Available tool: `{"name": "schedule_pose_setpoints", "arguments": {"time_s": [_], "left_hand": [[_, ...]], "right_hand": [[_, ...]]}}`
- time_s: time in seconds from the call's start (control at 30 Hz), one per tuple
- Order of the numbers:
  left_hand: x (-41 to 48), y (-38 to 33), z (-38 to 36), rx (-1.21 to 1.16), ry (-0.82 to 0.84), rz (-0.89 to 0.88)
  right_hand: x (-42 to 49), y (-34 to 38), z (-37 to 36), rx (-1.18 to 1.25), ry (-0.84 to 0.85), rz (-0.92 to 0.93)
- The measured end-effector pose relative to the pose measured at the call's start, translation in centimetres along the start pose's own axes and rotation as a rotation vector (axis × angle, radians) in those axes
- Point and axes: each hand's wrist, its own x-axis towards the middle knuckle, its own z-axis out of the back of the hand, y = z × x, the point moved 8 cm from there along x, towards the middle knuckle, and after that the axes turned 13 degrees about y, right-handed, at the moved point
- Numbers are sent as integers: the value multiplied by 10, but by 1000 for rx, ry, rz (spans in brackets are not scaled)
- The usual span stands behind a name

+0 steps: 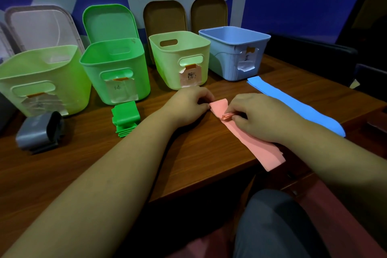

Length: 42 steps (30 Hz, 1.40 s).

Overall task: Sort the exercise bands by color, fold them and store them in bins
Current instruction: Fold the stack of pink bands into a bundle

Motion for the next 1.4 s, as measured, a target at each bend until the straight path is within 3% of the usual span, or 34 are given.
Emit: {"name": "schedule_pose_setpoints", "arguments": {"time_s": [0.17,0.33,0.63,1.0,1.2,1.4], "left_hand": [[2,0,1,16,-30,33],[3,6,2,-23,-55,94],[-2,-3,2,51,-17,34],[-5,3,5,-16,22,96],[-6,16,9,-89,-26,160],[-4,20,7,-220,-22,172]], "right_hand": [[-1,1,1,-18,18,27],[-4,0,11,-33,-81,24],[-16,9,2,-75,5,45],[30,-18,12,231,-40,-75],[62,-19,-1,209,336,-76],[76,-18,16,192,317,-136]]}}
